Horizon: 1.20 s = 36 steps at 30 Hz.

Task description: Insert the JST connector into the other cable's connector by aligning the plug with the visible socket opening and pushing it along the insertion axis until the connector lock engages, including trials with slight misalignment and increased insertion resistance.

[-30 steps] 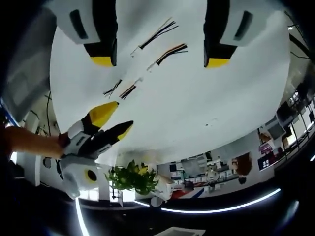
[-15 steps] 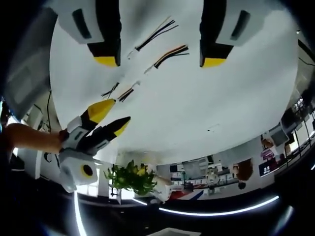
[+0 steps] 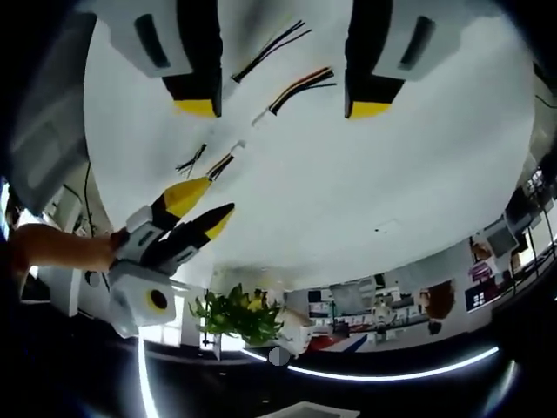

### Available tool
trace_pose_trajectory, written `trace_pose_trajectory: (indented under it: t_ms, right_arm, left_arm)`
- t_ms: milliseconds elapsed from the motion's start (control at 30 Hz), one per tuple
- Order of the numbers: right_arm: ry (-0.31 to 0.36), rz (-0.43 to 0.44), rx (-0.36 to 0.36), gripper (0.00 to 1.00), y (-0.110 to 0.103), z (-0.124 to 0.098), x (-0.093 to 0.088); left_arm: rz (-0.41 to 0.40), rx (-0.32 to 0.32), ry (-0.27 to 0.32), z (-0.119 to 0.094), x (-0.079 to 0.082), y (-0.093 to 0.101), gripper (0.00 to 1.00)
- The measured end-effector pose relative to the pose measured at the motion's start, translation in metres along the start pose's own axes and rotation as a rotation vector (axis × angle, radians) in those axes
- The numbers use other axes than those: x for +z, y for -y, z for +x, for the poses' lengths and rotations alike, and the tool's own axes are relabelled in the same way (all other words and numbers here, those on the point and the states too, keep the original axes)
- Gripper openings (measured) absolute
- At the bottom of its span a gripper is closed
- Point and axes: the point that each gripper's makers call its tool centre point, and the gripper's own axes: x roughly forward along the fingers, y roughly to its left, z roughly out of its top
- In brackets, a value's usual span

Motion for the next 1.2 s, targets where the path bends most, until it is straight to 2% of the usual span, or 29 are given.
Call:
trace_pose_trajectory:
  t_ms: [233, 500, 733, 867, 1067, 1200]
  right_arm:
    - [-0.010, -0.028, 0.027, 0.24, -0.002, 0.004, -0.006]
    - [-0.014, -0.130, 0.093, 0.18, -0.010, 0.011, -0.008]
    - [-0.035, -0.129, 0.115, 0.15, -0.007, 0.017, -0.016]
    - [-0.007, -0.137, 0.154, 0.11, -0.008, 0.017, -0.013]
    - [0.005, -0.138, 0.184, 0.13, -0.007, 0.018, -0.014]
    - [0.010, -0.176, 0.211, 0.12, -0.008, 0.020, -0.017]
  left_arm:
    - [-0.016, -0.038, 0.035, 0.004, 0.002, 0.002, 0.39]
    - [0.045, -0.084, 0.032, 0.007, -0.002, 0.007, 0.31]
    - [0.065, -0.122, 0.063, 0.011, 0.000, 0.011, 0.23]
    - [0.090, -0.147, 0.072, 0.013, 0.000, 0.013, 0.23]
    - [0.131, -0.189, 0.079, 0.015, -0.004, 0.017, 0.17]
    - [0.144, -0.210, 0.092, 0.017, -0.004, 0.019, 0.15]
